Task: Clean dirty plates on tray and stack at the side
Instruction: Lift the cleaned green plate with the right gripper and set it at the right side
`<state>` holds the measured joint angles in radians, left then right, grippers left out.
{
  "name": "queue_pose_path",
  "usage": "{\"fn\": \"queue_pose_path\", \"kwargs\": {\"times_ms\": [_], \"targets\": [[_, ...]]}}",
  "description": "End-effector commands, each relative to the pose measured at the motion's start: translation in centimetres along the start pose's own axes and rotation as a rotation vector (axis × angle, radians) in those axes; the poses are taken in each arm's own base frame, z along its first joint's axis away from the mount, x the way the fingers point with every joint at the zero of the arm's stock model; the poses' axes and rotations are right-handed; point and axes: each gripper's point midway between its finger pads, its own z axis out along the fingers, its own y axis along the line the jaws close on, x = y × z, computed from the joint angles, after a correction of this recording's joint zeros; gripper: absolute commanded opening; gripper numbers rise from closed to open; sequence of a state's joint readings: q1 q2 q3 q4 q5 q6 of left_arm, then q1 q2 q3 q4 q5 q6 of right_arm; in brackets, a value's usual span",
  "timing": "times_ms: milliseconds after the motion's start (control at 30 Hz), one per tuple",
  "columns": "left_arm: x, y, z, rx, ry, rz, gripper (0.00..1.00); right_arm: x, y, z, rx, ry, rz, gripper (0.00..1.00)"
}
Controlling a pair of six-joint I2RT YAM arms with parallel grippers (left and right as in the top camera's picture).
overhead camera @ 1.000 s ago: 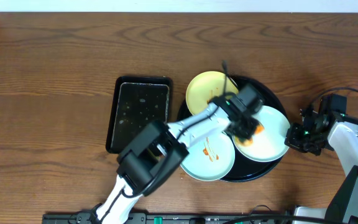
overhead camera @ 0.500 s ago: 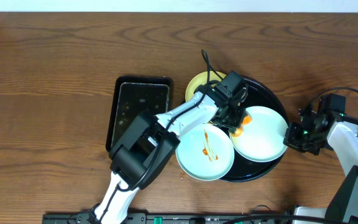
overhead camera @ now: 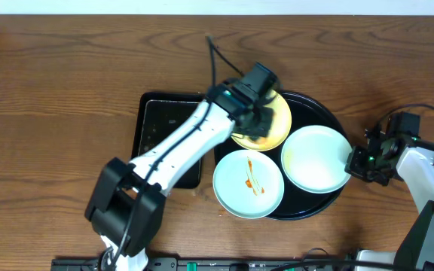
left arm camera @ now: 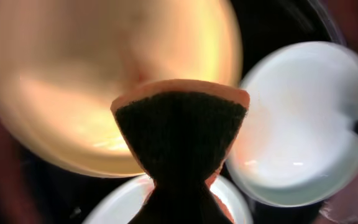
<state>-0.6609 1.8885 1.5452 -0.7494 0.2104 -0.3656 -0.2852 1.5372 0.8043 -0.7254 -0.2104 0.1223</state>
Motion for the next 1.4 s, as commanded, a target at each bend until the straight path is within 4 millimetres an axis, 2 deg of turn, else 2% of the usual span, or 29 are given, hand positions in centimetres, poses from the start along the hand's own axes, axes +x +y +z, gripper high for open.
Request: {"fn": "queue_pose_path", "kwargs": {"times_ms": [0,100,267,367,600,667,900,1133,1367], "targets": [[-1.1,3.9,-0.8,-0.098,-0.028,-0.058,0.07,-0.8,-0.9,0.2,0.054,-0.030,0.006,0.01],[-1.3,5.9,-1.1,-0.119,-0.019,-0.102,0.08,-1.6,0.0,0.2,0.006,-0.065,-0.023,0.01],[-1.3,6.6,-1.2,-0.126,-0.013,-0.107,0.07,-2.9,0.3,-0.9,0.003,-0.117,-0.062,0.01],[-1.3,6.6,-1.2,-0.126,-0.013,-0.106,0.07,-4.3,0.5,-2.8,0.020,-0.192,-0.087,0.01],[-1.3,6.6,-1.2,-0.126,-0.013,-0.107,0.07,-6.9,1.5,-8.9,0.073,-0.420,-0.165,0.01],[-1.3,6.6,-1.2,-0.127,-0.012,-0.107,0.07,-7.2,1.7,-10.7,0.136,-0.488,-0.219,0.01],[-1.3,6.6,-1.2,-0.127,-0.011,-0.107,0.08,-7.6,1.5,-14.4,0.390,-0.628,-0.284,0.01],[-1.3,6.6,-1.2,-0.127,-0.012,-0.107,0.08,-7.3,3.9,-16.6,0.598,-0.730,-0.388,0.01],[-1.3,6.6,-1.2,-0.127,-0.012,-0.107,0.07,-6.8,7.8,-19.5,0.783,-0.865,-0.544,0.01]]}}
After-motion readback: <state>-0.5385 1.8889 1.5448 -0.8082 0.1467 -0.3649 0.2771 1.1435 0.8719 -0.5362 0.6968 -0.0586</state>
